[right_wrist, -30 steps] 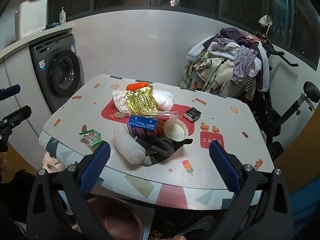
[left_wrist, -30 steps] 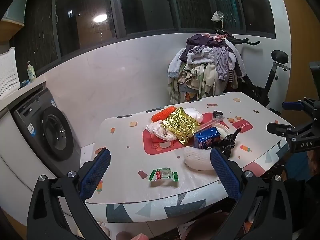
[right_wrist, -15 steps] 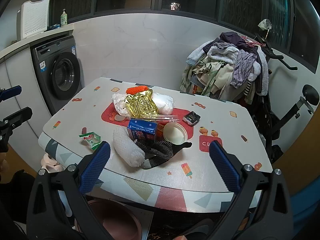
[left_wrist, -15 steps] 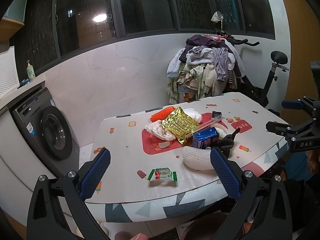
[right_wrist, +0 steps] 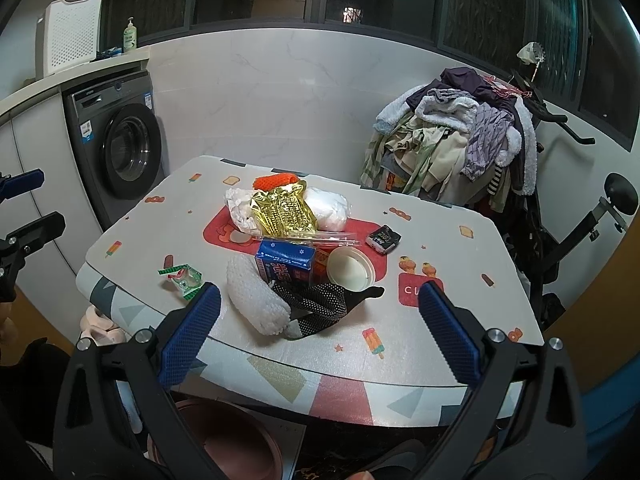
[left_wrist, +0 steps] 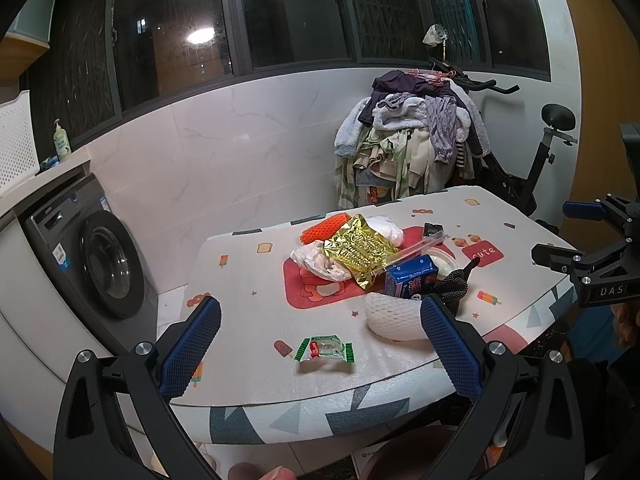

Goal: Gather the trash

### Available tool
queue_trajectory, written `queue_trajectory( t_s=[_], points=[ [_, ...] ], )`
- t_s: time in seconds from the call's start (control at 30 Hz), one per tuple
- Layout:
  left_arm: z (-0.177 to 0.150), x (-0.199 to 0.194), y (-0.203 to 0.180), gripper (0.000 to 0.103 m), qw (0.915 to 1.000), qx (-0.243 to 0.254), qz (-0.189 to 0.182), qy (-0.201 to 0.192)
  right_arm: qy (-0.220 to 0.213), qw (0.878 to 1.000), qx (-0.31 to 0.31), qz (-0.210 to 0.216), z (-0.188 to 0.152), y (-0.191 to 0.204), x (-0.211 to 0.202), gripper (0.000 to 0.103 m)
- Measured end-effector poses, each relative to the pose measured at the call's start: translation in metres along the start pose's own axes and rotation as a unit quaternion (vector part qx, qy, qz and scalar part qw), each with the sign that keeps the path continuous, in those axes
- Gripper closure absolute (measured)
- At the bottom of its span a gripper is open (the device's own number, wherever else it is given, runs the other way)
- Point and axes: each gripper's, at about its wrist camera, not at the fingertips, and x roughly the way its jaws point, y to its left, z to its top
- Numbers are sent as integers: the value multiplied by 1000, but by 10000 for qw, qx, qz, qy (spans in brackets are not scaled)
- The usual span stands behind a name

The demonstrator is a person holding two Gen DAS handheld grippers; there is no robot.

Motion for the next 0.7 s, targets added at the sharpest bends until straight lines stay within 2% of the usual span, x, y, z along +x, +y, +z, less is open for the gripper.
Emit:
queue_trajectory(
  t_s=[0.7],
  points=[
    [-1, 0, 1, 5, 10000, -13, -1, -11, -21, 10000, -19, -13, -1, 1, -1, 6]
  ],
)
